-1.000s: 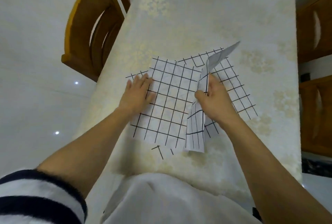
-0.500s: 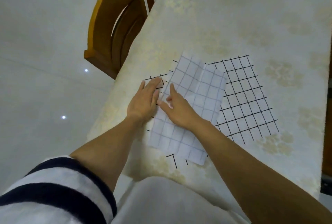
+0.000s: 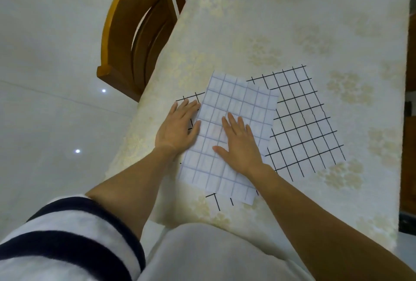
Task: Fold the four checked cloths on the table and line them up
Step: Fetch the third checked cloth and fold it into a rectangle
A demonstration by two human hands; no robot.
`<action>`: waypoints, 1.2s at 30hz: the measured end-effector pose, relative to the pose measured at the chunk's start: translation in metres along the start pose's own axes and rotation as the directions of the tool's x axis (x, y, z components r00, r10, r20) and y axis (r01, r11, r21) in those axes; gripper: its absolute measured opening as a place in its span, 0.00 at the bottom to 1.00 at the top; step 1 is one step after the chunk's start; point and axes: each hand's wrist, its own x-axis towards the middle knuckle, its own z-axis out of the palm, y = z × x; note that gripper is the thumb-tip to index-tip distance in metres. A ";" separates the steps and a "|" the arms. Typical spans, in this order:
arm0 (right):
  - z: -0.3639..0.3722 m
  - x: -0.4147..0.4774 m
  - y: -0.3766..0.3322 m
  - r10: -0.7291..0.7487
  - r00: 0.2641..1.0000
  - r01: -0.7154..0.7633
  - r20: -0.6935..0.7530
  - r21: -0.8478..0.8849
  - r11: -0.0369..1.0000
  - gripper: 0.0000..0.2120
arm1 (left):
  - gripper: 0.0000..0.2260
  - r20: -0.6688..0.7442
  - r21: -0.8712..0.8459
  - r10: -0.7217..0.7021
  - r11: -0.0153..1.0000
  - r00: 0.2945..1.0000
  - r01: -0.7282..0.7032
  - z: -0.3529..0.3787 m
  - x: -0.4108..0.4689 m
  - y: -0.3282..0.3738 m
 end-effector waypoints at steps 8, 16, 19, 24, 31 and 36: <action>-0.011 -0.057 0.062 0.646 0.762 -0.521 -0.039 0.556 0.648 0.22 | 0.22 -0.028 -0.165 -0.025 0.986 0.999 0.020 -0.007 -0.006 0.007; -0.003 -0.065 0.069 0.641 0.767 -0.552 0.032 0.542 0.633 0.09 | 0.20 -0.009 -0.013 0.413 0.910 0.911 -0.413 0.031 -0.019 0.112; -0.004 -0.070 0.070 0.622 0.783 -0.542 -0.006 0.482 0.688 0.07 | 0.27 0.237 0.002 0.439 0.892 0.867 -0.452 0.067 -0.036 0.144; 0.000 -0.081 0.072 0.548 0.815 -0.392 -0.188 0.516 0.761 0.06 | 0.33 0.332 0.071 0.350 0.917 0.876 -0.393 0.079 -0.038 0.151; 0.009 -0.072 0.093 0.140 0.967 -0.097 -0.215 0.196 0.976 0.29 | 0.46 0.462 0.045 0.287 0.938 0.839 -0.345 0.064 -0.014 0.161; -0.006 -0.049 0.113 0.159 0.982 -0.165 -0.104 -0.054 0.985 0.35 | 0.56 0.559 0.153 0.146 0.949 0.816 -0.274 0.062 -0.009 0.176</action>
